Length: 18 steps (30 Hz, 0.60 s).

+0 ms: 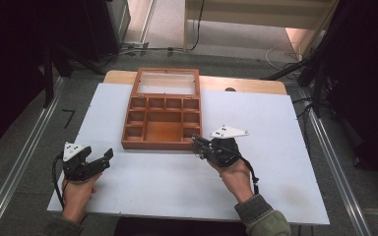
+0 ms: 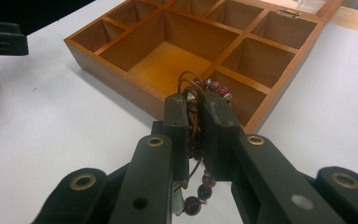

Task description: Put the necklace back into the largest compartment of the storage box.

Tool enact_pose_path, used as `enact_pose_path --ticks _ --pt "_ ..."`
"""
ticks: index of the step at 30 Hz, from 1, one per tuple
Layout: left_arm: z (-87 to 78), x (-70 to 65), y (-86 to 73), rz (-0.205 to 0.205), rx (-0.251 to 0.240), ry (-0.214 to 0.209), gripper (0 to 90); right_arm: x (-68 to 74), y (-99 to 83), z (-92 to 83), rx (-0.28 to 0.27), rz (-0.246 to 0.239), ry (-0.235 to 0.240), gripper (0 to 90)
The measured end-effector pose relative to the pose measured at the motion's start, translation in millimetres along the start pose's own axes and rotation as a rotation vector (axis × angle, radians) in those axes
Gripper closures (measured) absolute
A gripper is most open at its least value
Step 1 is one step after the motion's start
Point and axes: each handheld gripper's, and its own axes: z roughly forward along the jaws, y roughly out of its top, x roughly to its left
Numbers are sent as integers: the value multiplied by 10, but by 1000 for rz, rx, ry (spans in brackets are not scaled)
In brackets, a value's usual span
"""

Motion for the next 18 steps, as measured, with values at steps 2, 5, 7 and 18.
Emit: enact_pose_path --ticks 2,5,7,18 --pt "0 0 0 -1 0 1 194 6 5 17 3 2 0 782" --pt "0 -1 0 0 0 0 194 12 19 42 1 3 2 782" --pt "0 -1 0 0 0 -1 194 18 36 67 -1 5 3 782" --pt "-1 -2 0 -2 -1 -1 194 42 98 145 1 3 4 781"
